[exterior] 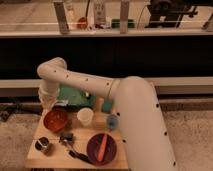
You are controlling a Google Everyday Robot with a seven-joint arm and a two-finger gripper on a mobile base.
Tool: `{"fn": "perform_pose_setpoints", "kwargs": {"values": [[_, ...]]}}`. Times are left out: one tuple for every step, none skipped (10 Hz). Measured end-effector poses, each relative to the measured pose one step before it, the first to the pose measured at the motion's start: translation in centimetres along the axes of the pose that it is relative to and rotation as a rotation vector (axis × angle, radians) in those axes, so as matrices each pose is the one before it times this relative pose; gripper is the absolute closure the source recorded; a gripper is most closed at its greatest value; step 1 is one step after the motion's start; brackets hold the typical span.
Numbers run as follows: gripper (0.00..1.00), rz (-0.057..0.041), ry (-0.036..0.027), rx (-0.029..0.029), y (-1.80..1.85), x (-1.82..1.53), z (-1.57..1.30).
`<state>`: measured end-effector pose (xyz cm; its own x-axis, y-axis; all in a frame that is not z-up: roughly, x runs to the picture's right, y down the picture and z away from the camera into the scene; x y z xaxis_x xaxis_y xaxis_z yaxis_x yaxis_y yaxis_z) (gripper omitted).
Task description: Place towel in red bowl
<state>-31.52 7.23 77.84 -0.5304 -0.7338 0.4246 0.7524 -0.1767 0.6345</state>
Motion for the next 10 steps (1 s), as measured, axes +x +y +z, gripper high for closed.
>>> {"fn": "perform_pose_setpoints", "kwargs": {"values": [[0.99, -0.00121, -0.00346, 0.00387, 0.035, -0.006, 0.058], [0.99, -0.00276, -0.00416, 0.00588, -0.016, -0.014, 0.152], [0.99, -0.00008, -0.00175, 0.00465, 0.154, -0.033, 0.026], [0.99, 0.00047, -0.00080, 0.00418, 0.204, -0.033, -0.022], [0.99, -0.00060, -0.00327, 0.00549, 0.331, -0.100, 0.017], [0.99, -0.00098, -0.00310, 0.00300, 0.220, -0.085, 0.011], [0.99, -0.00185, -0.00354, 0.00505, 0.076, -0.027, 0.078], [0.99, -0.00224, -0.00489, 0.00484, 0.028, -0.014, 0.182], [0.99, -0.00118, -0.00381, 0.00293, 0.077, 0.041, 0.012], [0.99, 0.00005, -0.00252, 0.00425, 0.094, 0.020, 0.010]]}}
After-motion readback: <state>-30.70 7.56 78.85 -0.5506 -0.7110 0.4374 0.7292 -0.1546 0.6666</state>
